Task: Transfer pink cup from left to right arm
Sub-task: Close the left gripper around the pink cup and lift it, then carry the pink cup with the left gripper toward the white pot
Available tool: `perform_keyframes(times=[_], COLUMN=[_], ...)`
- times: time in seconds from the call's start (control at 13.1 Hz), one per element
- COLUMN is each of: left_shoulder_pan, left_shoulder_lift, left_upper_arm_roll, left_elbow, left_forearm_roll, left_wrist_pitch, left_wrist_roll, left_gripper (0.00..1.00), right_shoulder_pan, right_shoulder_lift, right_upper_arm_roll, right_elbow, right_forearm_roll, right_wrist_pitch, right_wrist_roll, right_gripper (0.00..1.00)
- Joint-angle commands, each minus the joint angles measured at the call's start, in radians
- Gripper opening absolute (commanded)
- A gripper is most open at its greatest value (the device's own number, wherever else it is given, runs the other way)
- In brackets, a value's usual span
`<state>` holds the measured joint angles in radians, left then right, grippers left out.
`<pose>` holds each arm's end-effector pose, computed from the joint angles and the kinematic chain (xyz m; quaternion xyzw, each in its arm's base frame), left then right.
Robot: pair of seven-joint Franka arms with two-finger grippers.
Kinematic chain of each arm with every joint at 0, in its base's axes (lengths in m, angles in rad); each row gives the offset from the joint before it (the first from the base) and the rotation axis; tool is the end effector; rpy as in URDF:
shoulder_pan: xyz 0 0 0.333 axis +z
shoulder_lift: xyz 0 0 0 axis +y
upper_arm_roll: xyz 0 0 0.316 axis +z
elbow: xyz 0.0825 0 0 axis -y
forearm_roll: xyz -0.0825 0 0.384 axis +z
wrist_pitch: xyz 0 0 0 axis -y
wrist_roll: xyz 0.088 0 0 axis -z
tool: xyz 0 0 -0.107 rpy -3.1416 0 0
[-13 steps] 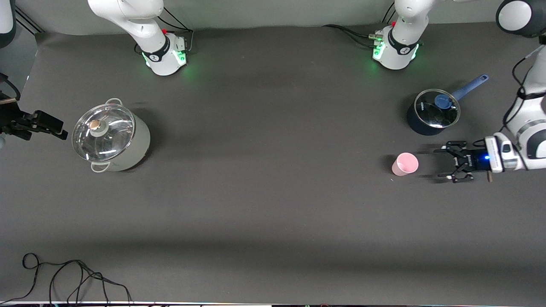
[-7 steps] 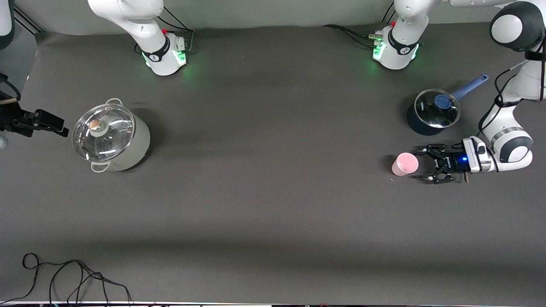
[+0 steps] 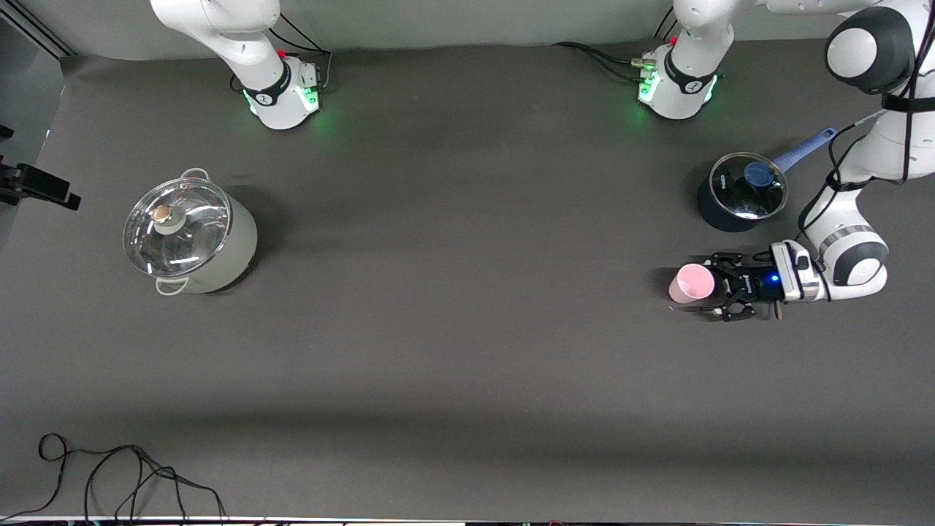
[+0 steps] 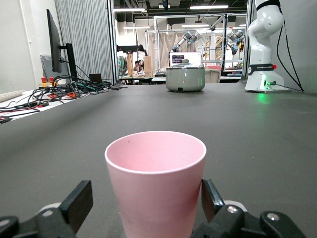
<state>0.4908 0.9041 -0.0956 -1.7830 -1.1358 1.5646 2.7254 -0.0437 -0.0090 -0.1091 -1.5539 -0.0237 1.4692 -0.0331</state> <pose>0.5401 0.1189 0.0657 0.5289 -0.5255 0.4874 0.4545 0.5343 -0.0853 0.6288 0.9974 -0.0605 -0.0388 0.0078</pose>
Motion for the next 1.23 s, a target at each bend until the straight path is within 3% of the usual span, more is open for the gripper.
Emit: perform_keyframes(times=[0.0,0.38,0.46,0.54,0.61,0.69,1.0,1.15], left_shoulder_pan=[-0.034,-0.063,-0.064,-0.070,-0.077,-0.090,-0.123,-0.120], left_shoulder_lift=[0.001,0.013,0.013,0.013,0.013,0.013,0.003,-0.002], left_upper_arm_roll=[0.011,0.010,0.008,0.002,-0.004,-0.004,-0.016,-0.088], left_elbow=[-0.021,-0.021,-0.019,-0.019,-0.013,0.005,0.059,0.094], left_forearm_roll=[-0.053,-0.084,-0.085,-0.091,-0.101,-0.099,-0.093,-0.113], left_wrist_pitch=[0.009,0.026,0.031,0.037,0.038,0.040,0.032,0.041], left_wrist_roll=[0.094,0.125,0.135,0.143,0.146,0.145,0.143,0.129], left_gripper=[0.97,0.91,0.79,0.55,0.21,0.00,0.00,0.00], right_shoulder_pan=[0.005,0.010,0.010,0.008,0.010,0.010,0.047,0.071], right_shoulder_lift=[0.037,0.023,0.021,0.023,0.023,0.029,0.038,0.037], right_upper_arm_roll=[-0.006,0.008,0.006,0.003,0.003,0.003,0.012,0.014], right_elbow=[0.026,0.054,0.052,0.052,0.051,0.051,0.037,0.015], right_forearm_roll=[0.002,0.022,0.022,0.021,0.019,0.018,0.011,0.010], right_wrist_pitch=[0.011,0.029,0.029,0.029,0.031,0.037,0.098,0.115], right_wrist_roll=[0.008,0.016,0.016,0.012,0.009,0.015,0.002,0.007], right_gripper=[1.00,1.00,1.00,1.00,1.00,1.00,1.00,1.00])
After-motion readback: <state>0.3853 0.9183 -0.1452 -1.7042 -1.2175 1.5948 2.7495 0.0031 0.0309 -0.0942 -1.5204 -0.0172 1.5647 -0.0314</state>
